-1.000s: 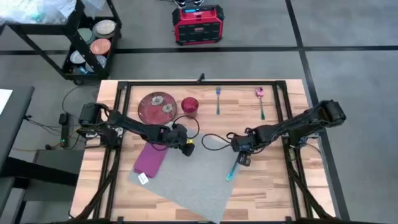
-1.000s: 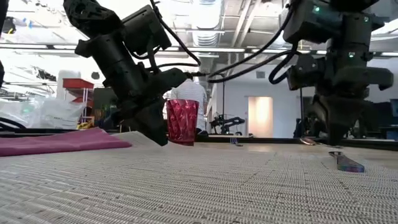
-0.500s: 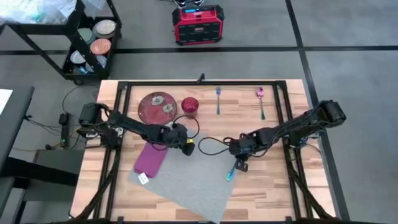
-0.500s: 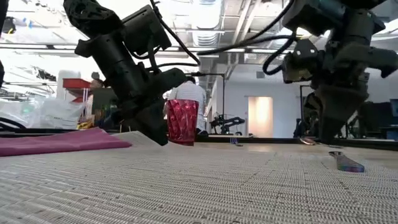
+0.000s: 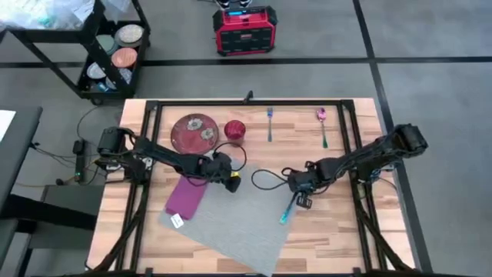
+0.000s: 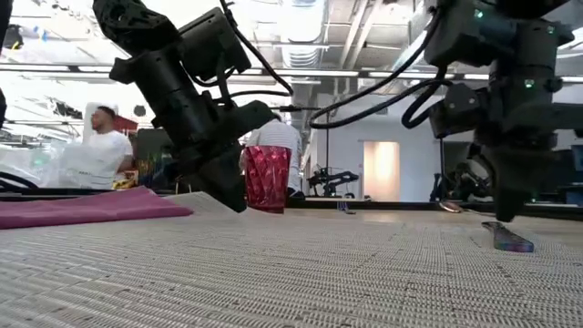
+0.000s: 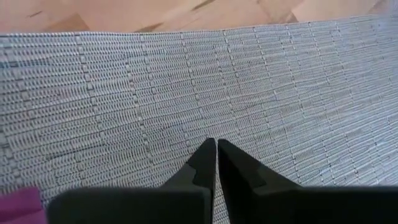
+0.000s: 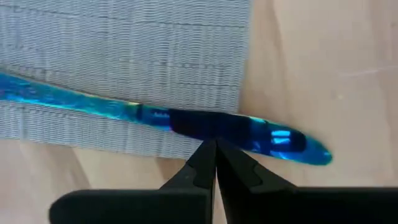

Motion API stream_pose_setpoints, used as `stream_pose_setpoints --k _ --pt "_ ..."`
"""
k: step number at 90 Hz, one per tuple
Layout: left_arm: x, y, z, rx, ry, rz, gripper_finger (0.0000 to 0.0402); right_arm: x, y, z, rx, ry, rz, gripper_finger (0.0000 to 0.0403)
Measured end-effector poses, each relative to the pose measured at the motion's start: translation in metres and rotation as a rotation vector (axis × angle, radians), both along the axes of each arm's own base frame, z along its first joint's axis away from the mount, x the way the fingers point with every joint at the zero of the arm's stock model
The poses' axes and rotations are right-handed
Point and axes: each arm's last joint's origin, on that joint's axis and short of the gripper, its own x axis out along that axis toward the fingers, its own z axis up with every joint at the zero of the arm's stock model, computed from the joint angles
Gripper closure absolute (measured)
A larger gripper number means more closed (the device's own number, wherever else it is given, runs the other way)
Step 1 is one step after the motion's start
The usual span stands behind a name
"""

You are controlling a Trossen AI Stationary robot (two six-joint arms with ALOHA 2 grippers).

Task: Set table place
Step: Put the blue knife on the middle right of the gray place mat

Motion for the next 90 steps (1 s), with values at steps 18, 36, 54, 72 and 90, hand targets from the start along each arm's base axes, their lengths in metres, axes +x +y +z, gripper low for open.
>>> stream_pose_setpoints --k 18,36,54,72,90 --pt "0.0 0.0 0.0 0.001 0.0 0.0 0.0402 0.007 0.001 0.001 0.017 -0.066 0.005 0.0403" --pt "0.0 0.0 0.0 0.015 0.006 -0.023 0.0402 0.013 0.005 -0.014 0.042 -0.02 0.013 0.0403" --pt "0.0 0.0 0.0 0.018 0.007 -0.027 0.0402 0.014 0.01 -0.016 0.045 -0.015 0.031 0.0403" --pt "0.0 0.0 0.0 0.024 0.009 -0.037 0.0402 0.03 0.015 -0.003 0.06 -0.083 0.148 0.0403" --pt "0.0 0.0 0.0 0.032 0.01 -0.04 0.0402 0.039 0.015 0.005 0.079 -0.146 0.258 0.0403"
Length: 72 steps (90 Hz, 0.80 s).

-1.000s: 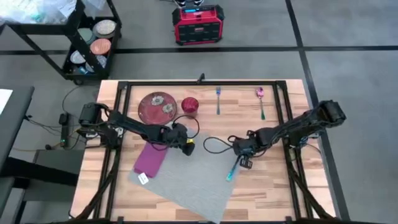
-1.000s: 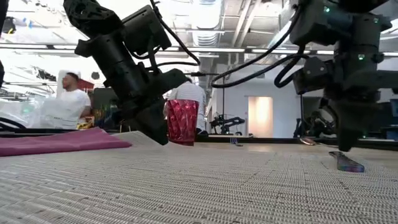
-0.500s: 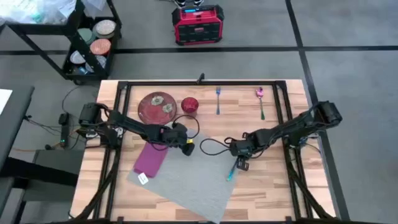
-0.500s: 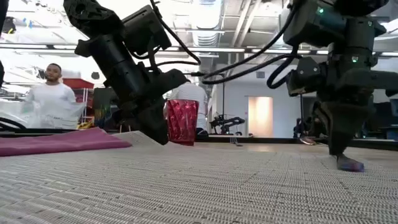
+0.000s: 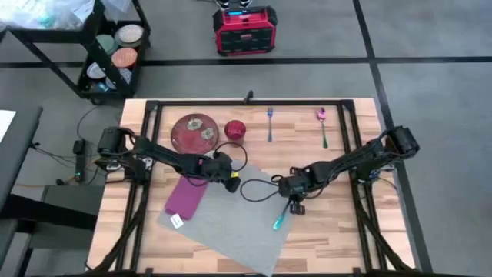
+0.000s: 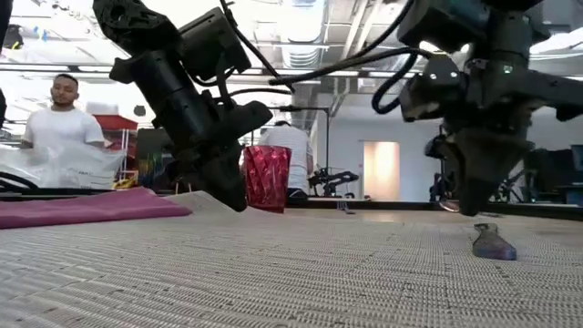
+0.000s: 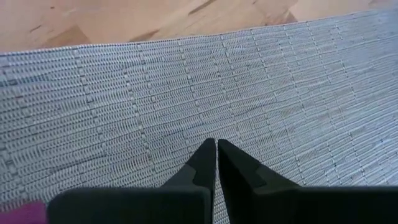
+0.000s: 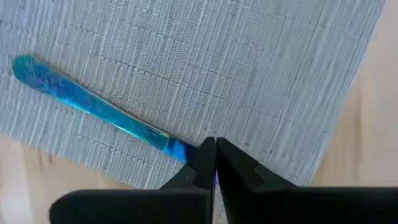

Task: Set table place
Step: Put the blue knife on the middle right of the gray place mat

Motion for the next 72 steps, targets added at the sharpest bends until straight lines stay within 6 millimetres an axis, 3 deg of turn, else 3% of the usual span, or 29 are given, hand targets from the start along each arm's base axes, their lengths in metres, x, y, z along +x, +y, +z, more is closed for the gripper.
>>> stream_pose_setpoints --k 10,16,34,56,72 --pt "0.0 0.0 0.0 0.001 -0.001 0.0 0.0402 0.004 -0.002 0.002 0.043 -0.036 0.058 0.0403" --pt "0.0 0.0 0.0 0.004 0.001 -0.004 0.0402 0.003 -0.004 0.005 0.053 0.017 -0.001 0.0403" --pt "0.0 0.0 0.0 0.026 0.007 -0.025 0.0402 -0.008 0.003 0.015 -0.07 0.093 -0.082 0.0403" --pt "0.001 0.001 0.001 0.03 -0.005 -0.004 0.0402 -0.017 0.001 -0.003 -0.072 0.178 -0.08 0.0403" --pt "0.001 0.001 0.001 0.033 -0.006 0.0 0.0402 -0.014 0.002 -0.004 -0.044 0.136 -0.059 0.0403"
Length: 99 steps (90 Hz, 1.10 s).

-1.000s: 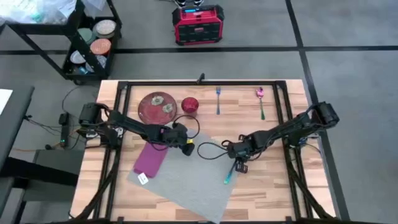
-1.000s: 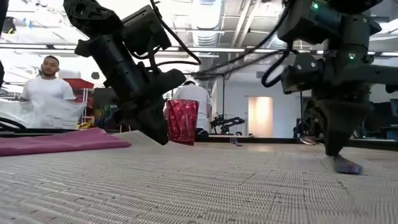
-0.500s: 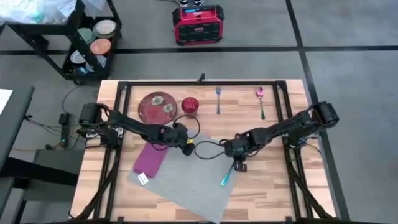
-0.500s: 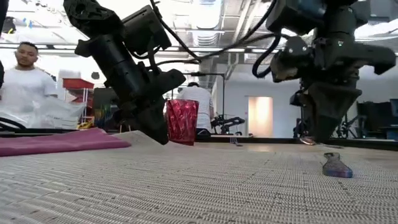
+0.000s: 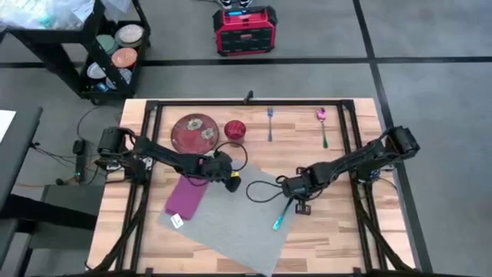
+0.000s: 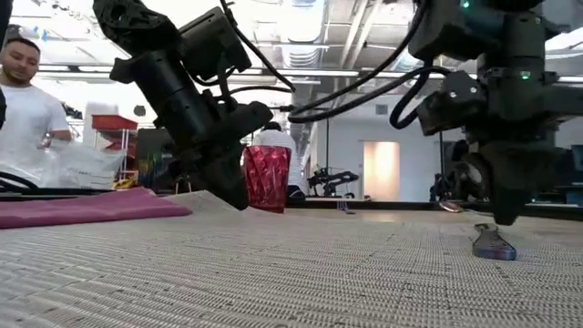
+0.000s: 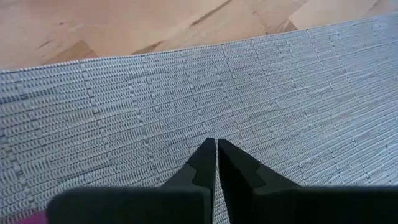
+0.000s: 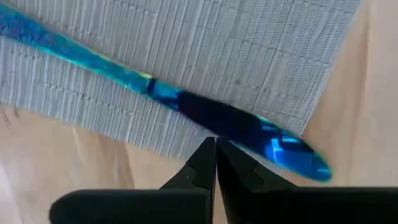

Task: Set table place
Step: Put the blue knife on the middle right of the gray place mat

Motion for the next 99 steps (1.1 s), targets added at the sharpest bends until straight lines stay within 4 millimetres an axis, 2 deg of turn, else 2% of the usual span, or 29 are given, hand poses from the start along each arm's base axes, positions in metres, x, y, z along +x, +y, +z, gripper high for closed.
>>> stream_pose_setpoints --k 26,43,78,99 --pt "0.0 0.0 0.0 0.004 -0.001 0.003 0.0402 0.007 -0.001 0.002 0.04 -0.064 0.007 0.0403" --pt "0.0 0.0 0.0 0.017 0.006 -0.014 0.0402 -0.008 -0.007 -0.001 -0.057 0.084 -0.118 0.0403" --pt "0.0 0.0 0.0 0.03 0.01 -0.029 0.0402 -0.006 -0.009 -0.001 -0.057 0.069 -0.1 0.0403" --pt "0.0 0.0 0.0 0.029 0.01 -0.028 0.0402 -0.001 -0.017 -0.001 -0.057 0.042 -0.088 0.0403"
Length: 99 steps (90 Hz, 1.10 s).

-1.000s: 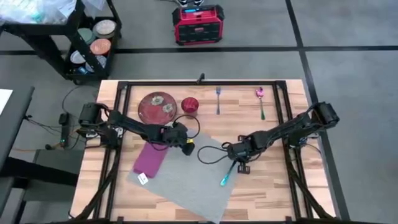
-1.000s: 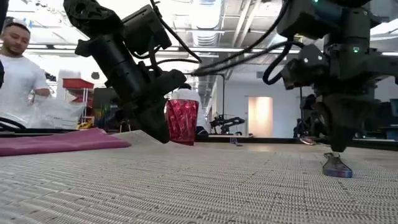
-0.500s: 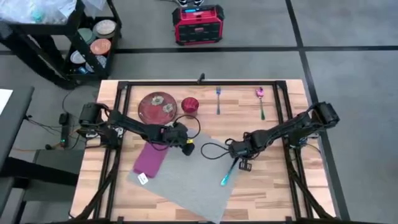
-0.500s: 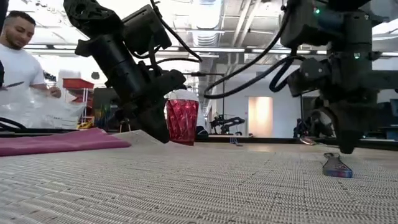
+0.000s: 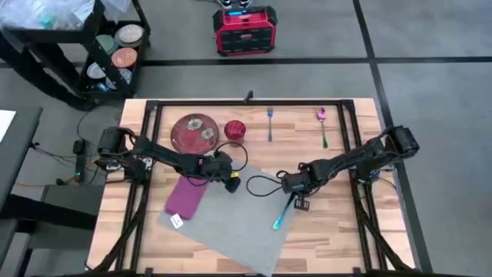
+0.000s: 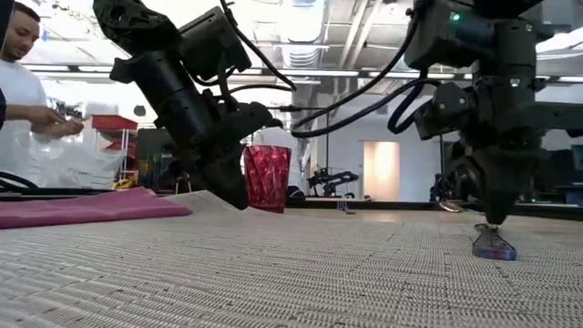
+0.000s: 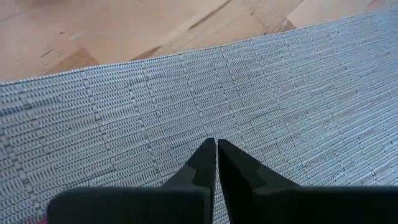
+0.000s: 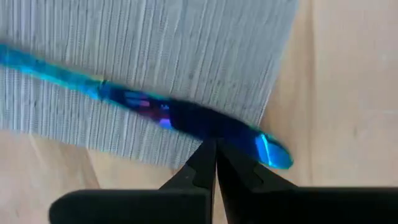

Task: Set table place
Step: Put the blue knife on the middle right of the gray place mat

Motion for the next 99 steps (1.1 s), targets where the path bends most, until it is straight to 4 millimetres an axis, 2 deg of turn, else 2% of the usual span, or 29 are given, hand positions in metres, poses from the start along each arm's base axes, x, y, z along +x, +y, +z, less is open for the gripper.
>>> stream_pose_setpoints --k 34,64,80,99 --pt "0.0 0.0 0.0 0.0 0.0 0.0 0.0402 0.003 0.0 0.001 0.034 -0.027 -0.013 0.0403" --pt "0.0 0.0 0.0 0.005 0.003 -0.007 0.0402 0.006 0.009 -0.021 0.023 0.074 0.017 0.0403" --pt "0.0 0.0 0.0 0.007 0.002 -0.005 0.0402 0.02 0.019 -0.011 0.046 -0.007 0.149 0.0403" --pt "0.0 0.001 0.0 0.012 0.0 0.001 0.0402 0.029 0.021 -0.008 0.078 -0.052 0.27 0.0403"
